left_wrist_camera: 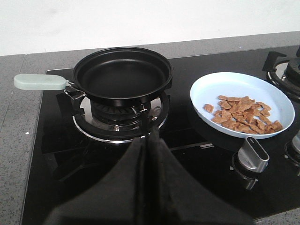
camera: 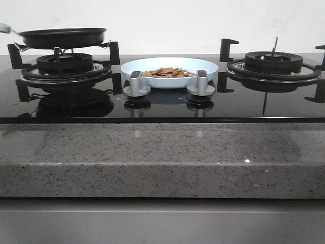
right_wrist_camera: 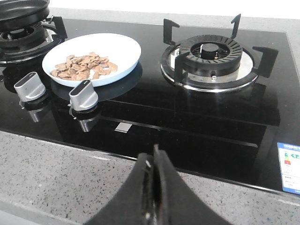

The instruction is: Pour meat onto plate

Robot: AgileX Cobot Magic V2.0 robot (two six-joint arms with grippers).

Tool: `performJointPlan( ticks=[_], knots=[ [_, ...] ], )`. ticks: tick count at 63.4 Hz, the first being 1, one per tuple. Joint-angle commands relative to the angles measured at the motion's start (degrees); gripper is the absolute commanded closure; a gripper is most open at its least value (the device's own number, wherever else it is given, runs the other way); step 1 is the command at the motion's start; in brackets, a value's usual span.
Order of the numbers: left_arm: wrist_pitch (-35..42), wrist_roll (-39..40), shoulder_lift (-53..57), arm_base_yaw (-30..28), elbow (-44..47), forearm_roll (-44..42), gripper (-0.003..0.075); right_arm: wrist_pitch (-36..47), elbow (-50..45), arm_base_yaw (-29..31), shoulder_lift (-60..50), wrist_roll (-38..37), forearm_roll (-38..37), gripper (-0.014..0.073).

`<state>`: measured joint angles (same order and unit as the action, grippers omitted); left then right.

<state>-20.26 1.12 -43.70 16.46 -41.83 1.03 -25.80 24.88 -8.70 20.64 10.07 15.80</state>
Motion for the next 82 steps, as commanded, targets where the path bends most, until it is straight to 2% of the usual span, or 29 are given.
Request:
performJointPlan(
  ticks=[1, 43, 51, 64, 82],
  knots=[
    [5.0, 0.5, 0.1, 0.6, -1.6, 0.1, 0.0741, 4.8, 1.5, 0.1, 0.3, 0.7, -0.2, 0.0654],
    [5.0, 0.5, 0.1, 0.6, -1.6, 0.1, 0.0741, 4.8, 1.5, 0.1, 0.3, 0.7, -0.2, 0.0654],
    [7.6, 0.5, 2.1, 0.6, 1.1, -1.9, 0.0741, 4.8, 1.5, 0.1, 0.3, 0.7, -0.2, 0.0654],
    [10.1, 0.5, 14.9, -2.0, 10.8, -1.6, 0.0741, 4.8, 1.5, 0.1, 0.3, 0.7, -0.2, 0.0654],
    [10.2, 0.5, 34.5, -12.3, 28.8, -0.1, 0.0741, 4.8, 1.5, 0.1, 0.3, 0.7, -0.2, 0.0654]
  ],
)
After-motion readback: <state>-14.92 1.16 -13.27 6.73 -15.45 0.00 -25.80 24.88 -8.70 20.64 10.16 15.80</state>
